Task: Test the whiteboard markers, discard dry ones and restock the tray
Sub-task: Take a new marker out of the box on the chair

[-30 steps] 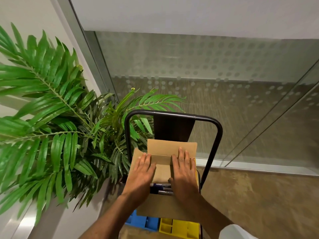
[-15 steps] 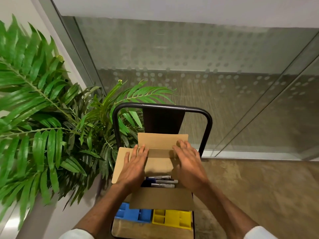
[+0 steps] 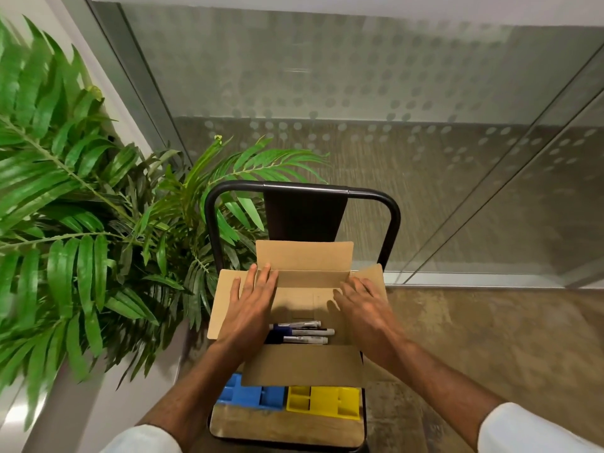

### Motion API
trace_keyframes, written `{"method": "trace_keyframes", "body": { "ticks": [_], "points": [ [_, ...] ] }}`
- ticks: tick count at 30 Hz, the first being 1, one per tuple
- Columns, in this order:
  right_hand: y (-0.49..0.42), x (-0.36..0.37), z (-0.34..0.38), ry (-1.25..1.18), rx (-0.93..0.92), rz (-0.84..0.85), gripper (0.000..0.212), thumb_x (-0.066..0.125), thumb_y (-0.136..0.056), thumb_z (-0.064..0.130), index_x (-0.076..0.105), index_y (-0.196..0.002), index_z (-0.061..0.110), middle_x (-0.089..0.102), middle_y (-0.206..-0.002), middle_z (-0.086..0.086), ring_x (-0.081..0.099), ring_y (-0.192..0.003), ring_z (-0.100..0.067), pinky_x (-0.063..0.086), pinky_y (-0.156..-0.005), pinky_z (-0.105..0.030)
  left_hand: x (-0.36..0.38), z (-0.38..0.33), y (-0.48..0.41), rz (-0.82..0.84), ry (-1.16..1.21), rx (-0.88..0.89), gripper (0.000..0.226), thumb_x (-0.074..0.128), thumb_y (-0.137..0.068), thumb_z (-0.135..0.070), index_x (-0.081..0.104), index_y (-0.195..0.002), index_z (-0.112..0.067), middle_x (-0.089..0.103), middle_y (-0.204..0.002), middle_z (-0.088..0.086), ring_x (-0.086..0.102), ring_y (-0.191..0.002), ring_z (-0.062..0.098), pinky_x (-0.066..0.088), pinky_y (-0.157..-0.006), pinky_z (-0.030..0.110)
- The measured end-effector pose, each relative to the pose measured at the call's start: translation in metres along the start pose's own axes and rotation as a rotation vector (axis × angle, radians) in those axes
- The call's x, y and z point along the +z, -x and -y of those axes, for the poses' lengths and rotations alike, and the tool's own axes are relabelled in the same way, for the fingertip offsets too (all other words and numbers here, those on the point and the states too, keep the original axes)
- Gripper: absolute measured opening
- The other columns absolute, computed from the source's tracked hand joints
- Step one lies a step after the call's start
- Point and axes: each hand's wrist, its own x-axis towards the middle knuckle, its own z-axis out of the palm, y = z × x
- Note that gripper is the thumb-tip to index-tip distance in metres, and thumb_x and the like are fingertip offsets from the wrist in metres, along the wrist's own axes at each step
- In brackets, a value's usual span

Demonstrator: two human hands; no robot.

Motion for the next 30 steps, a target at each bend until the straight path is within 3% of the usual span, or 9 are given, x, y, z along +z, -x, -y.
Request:
{"method": "trace_keyframes", "body": {
  "ticks": [5,7,12,18,30],
  "points": [
    [-0.012,0.012,0.005,-0.194,-0.063,-0.054,0.032,0.058,-0.093,0.035,0.057,-0.123,0.024,0.06,-0.122,0.002,0.051,-0.112,-0.016,0.04,-0.105,-0.039,0.005,0.001,-0.001,-0.027,0.036,0.009,0.09,0.047,-0.092,0.003,-0.004,-0.163,-0.017,-0.017,-0.169,0.003,-0.026,-0.154,0.023,-0.018,-0.122,0.045],
    [-0.018,0.015,0.008,-0.228,-0.108,-0.023,0.038,0.058,-0.093,0.043,0.057,-0.125,0.023,0.063,-0.12,0.004,0.055,-0.107,-0.014,0.045,-0.099,-0.036,0.007,0.004,-0.001,-0.038,0.069,0.015,0.091,0.046,-0.09,0.004,-0.002,-0.164,-0.018,-0.016,-0.169,0.001,-0.026,-0.154,0.02,-0.018,-0.123,0.045],
    [-0.037,0.032,0.014,-0.158,-0.196,0.16,0.057,0.051,-0.092,0.058,0.048,-0.136,0.023,0.056,-0.136,0.0,0.048,-0.123,-0.021,0.034,-0.106,-0.038,0.006,0.003,0.002,-0.033,0.098,0.02,0.094,0.047,-0.086,0.005,0.0,-0.164,-0.019,-0.015,-0.169,-0.001,-0.026,-0.154,0.018,-0.016,-0.125,0.046],
    [-0.055,0.058,0.02,-0.058,-0.251,0.259,0.061,0.058,-0.088,0.058,0.044,-0.139,0.028,0.051,-0.139,-0.001,0.039,-0.13,-0.024,0.025,-0.113,-0.044,0.006,0.003,0.003,-0.064,0.104,0.036,0.095,0.051,-0.082,0.005,0.007,-0.164,-0.015,-0.007,-0.171,0.002,-0.02,-0.156,0.022,-0.013,-0.125,0.046],
    [-0.064,0.077,0.027,-0.041,-0.293,0.276,0.054,0.057,-0.09,0.054,0.043,-0.136,0.029,0.049,-0.135,-0.006,0.04,-0.126,-0.027,0.025,-0.111,-0.047,0.012,0.002,0.004,-0.08,0.075,0.018,0.094,0.047,-0.079,0.002,0.01,-0.164,-0.016,-0.004,-0.172,0.001,-0.018,-0.157,0.021,-0.007,-0.127,0.051]
  ]
}}
